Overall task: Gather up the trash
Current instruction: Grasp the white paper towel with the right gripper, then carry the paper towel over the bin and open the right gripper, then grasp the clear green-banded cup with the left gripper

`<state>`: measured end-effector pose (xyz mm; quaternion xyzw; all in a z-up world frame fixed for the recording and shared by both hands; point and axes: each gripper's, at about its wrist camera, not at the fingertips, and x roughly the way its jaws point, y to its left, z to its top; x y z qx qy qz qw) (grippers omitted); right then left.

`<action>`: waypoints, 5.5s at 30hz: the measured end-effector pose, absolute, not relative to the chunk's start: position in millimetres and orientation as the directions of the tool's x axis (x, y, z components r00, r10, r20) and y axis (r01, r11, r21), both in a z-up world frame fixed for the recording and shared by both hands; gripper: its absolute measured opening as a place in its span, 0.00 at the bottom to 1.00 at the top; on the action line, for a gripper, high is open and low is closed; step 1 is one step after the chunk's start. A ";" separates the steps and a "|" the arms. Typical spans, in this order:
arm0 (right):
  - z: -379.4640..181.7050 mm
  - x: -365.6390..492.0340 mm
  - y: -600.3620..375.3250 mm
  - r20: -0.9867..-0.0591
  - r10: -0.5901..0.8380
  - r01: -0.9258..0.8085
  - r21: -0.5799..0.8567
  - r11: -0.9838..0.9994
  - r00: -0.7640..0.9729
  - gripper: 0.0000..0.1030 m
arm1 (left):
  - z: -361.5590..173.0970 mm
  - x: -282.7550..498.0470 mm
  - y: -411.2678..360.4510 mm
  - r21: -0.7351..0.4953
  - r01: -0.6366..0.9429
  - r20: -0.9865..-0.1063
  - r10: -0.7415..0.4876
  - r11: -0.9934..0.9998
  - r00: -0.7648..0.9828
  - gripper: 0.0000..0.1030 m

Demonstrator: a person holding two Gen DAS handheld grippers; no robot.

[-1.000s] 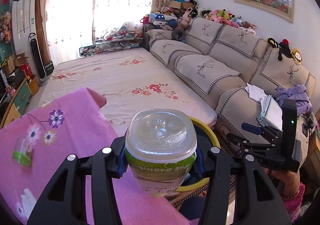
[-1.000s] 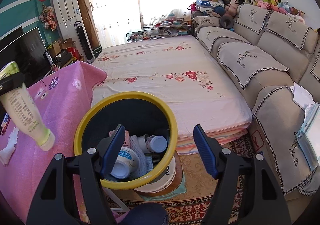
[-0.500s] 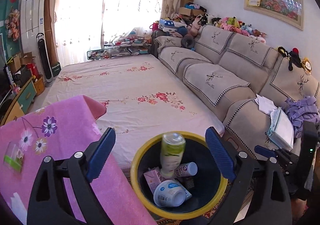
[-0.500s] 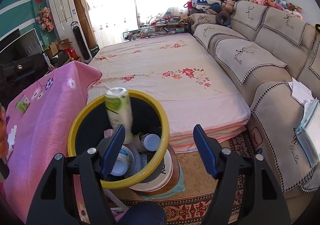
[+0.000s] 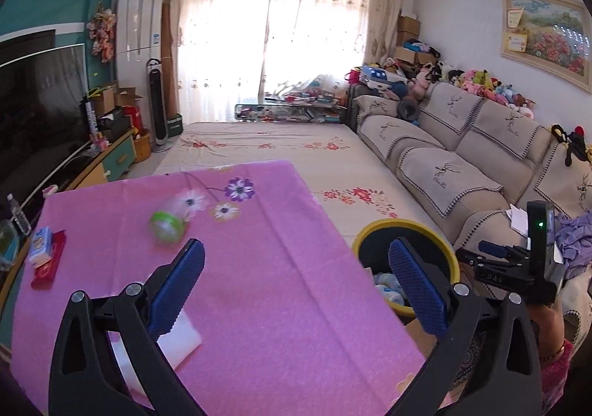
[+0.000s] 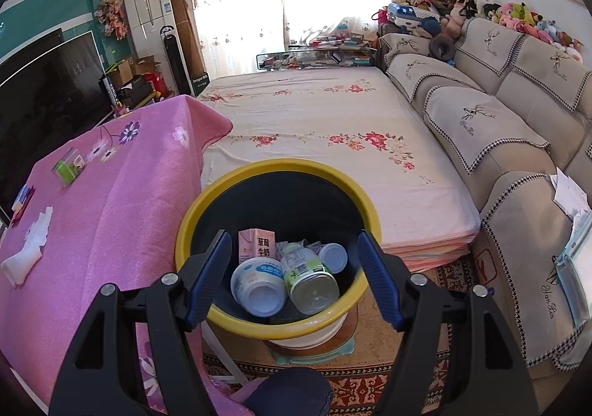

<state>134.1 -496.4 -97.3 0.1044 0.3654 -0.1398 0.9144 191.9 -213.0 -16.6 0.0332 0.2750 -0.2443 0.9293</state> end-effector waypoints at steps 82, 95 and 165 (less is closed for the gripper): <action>-15.5 149.2 -378.0 -0.637 0.035 0.047 0.110 0.993 0.770 0.04 | -73.6 163.5 -13.2 -0.037 0.131 -0.607 -0.127 0.991 0.785 0.95; -72.5 187.4 -469.6 -0.755 -0.114 0.256 0.074 0.964 0.646 0.06 | -76.8 173.7 -42.7 -0.013 0.165 -0.625 -0.137 0.986 0.768 0.95; -93.1 174.7 -465.0 -0.750 -0.031 0.270 0.200 0.942 0.661 0.65 | -167.2 475.8 -180.8 0.020 0.337 -0.749 -0.209 0.941 0.629 0.54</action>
